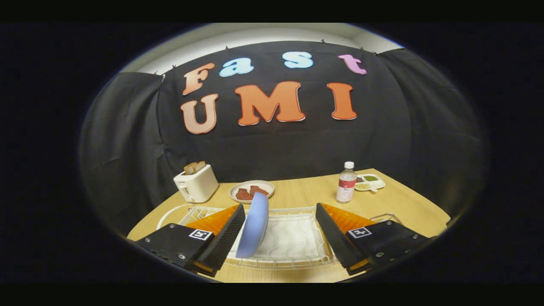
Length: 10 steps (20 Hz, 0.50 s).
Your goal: Take the plate from the dish rack, then take the spoon from the basket and place it into the plate.
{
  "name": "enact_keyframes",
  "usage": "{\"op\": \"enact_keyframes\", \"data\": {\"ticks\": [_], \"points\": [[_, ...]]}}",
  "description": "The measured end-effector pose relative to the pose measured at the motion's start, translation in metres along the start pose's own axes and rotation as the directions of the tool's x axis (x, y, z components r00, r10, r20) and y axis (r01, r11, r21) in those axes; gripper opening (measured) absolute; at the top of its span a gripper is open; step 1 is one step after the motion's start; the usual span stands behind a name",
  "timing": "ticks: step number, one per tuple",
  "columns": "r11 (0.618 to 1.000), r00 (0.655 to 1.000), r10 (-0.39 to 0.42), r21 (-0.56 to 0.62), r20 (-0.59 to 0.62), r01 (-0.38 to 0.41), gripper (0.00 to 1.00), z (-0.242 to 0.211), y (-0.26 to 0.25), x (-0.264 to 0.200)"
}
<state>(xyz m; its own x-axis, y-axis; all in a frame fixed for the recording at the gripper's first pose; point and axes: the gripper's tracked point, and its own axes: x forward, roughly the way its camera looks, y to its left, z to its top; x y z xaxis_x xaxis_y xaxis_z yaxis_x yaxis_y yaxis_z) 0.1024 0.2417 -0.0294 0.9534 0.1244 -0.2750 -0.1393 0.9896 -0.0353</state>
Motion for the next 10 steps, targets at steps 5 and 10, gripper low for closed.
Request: {"op": "enact_keyframes", "data": {"ticks": [5,10], "points": [[1.0,0.994,-0.024,0.011,-0.111,0.026,0.88,-0.027,0.017,0.035],[0.995,0.976,-0.075,0.049,-0.205,0.087,0.44,-0.047,0.015,0.05]]}}
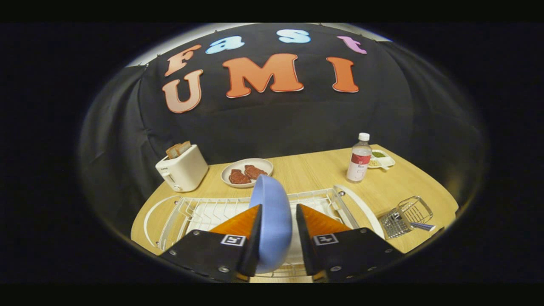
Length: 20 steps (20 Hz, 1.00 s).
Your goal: Take the plate from the dish rack, then take the spoon from the basket and place it into the plate.
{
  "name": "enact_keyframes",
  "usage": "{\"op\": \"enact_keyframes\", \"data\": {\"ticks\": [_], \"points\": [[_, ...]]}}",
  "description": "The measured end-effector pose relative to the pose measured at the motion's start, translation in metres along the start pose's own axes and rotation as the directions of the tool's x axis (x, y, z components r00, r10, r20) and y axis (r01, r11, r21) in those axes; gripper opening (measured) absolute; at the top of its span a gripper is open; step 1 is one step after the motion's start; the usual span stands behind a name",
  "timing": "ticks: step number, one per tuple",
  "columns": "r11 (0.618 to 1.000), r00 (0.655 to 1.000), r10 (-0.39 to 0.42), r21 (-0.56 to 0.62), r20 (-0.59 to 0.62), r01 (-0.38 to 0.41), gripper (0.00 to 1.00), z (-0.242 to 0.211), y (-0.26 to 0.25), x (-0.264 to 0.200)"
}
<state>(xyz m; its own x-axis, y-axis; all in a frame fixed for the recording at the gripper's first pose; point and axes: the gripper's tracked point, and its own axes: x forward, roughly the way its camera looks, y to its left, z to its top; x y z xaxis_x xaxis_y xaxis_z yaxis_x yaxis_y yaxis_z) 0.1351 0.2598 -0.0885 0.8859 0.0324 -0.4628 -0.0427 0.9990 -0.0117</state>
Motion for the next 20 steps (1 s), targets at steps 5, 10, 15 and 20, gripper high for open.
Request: {"op": "enact_keyframes", "data": {"ticks": [5,10,15,20], "points": [[0.989,0.991,-0.135,-0.06,0.017,0.135,0.23,0.007,-0.007,-0.002],[0.984,0.987,-0.155,-0.08,0.037,0.157,0.21,0.018,-0.007,-0.008],[0.97,0.982,-0.174,-0.157,0.078,0.184,0.21,0.027,0.001,-0.015],[0.954,0.969,-0.195,-0.198,0.155,0.224,0.21,0.05,-0.004,-0.027]]}}
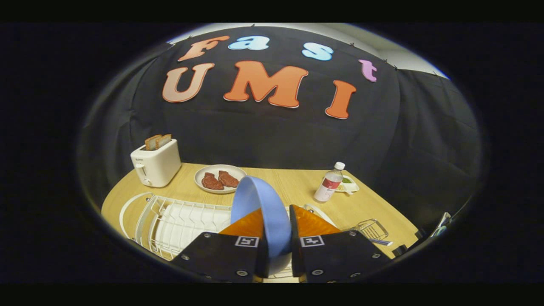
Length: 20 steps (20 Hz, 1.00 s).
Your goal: Take the plate from the dish rack, then take the spoon from the basket and place it into the plate.
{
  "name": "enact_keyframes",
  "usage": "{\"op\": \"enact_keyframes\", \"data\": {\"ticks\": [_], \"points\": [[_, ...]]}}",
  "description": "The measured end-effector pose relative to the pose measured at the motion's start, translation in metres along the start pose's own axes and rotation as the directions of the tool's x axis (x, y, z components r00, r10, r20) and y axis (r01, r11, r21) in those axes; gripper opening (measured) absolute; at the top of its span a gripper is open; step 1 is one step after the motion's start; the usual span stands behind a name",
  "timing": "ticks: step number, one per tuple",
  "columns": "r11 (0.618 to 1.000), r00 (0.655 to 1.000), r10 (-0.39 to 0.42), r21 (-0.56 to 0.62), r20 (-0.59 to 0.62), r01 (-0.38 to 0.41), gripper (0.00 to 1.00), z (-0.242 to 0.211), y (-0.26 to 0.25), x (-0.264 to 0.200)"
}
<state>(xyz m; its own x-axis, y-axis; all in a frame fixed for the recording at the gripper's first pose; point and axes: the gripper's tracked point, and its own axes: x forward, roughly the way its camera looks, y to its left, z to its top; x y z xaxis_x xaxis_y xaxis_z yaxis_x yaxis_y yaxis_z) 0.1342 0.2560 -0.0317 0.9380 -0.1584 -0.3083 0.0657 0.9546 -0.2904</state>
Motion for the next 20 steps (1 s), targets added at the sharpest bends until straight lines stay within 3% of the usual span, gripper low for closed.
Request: {"op": "enact_keyframes", "data": {"ticks": [5,11,16,20], "points": [[0.996,0.999,0.038,0.082,0.031,-0.041,0.21,0.007,-0.03,-0.022],[0.952,0.984,0.176,0.246,0.039,-0.18,0.21,-0.026,-0.071,-0.075],[0.869,0.958,0.284,0.411,0.043,-0.277,0.21,-0.083,-0.098,-0.122],[0.803,0.941,0.339,0.517,0.016,-0.298,0.21,-0.143,-0.106,-0.142]]}}
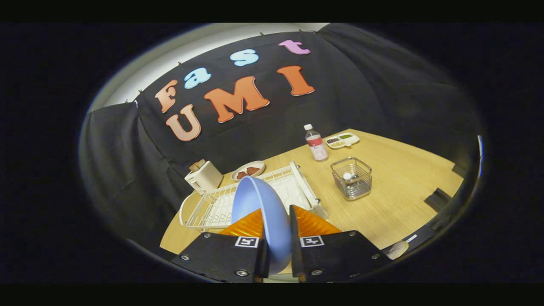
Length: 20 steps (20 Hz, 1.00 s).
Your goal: Take the plate from the dish rack, then take the spoon from the basket and place it into the plate.
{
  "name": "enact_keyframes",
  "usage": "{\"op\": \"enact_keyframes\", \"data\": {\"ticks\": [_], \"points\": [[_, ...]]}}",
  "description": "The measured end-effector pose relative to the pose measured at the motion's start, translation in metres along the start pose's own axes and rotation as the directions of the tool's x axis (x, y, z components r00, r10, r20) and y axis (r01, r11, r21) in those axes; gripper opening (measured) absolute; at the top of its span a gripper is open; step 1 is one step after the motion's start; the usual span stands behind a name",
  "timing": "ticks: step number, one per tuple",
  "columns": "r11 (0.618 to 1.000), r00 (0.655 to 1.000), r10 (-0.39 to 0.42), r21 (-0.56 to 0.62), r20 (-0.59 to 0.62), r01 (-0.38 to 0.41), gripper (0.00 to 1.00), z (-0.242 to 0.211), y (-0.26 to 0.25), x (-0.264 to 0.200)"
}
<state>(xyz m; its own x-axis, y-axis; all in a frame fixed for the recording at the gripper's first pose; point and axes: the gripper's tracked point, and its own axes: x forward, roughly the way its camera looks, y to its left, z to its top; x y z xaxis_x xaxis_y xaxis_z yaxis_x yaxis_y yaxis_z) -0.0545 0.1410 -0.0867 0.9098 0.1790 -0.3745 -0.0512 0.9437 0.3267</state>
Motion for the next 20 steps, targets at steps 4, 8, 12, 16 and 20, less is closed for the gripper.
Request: {"op": "enact_keyframes", "data": {"ticks": [4,8,12,16,20], "points": [[0.983,0.995,0.078,0.171,-0.063,-0.066,0.21,-0.052,-0.008,-0.001],[0.962,0.988,0.079,0.27,-0.132,-0.041,0.21,-0.096,-0.023,0.018],[0.944,0.978,0.118,0.324,-0.172,-0.057,0.21,-0.121,-0.021,0.031],[0.931,0.968,0.146,0.36,-0.204,-0.064,0.23,-0.129,-0.016,0.043],[0.952,0.971,0.095,0.307,-0.219,-0.024,0.26,-0.135,-0.028,0.05]]}}
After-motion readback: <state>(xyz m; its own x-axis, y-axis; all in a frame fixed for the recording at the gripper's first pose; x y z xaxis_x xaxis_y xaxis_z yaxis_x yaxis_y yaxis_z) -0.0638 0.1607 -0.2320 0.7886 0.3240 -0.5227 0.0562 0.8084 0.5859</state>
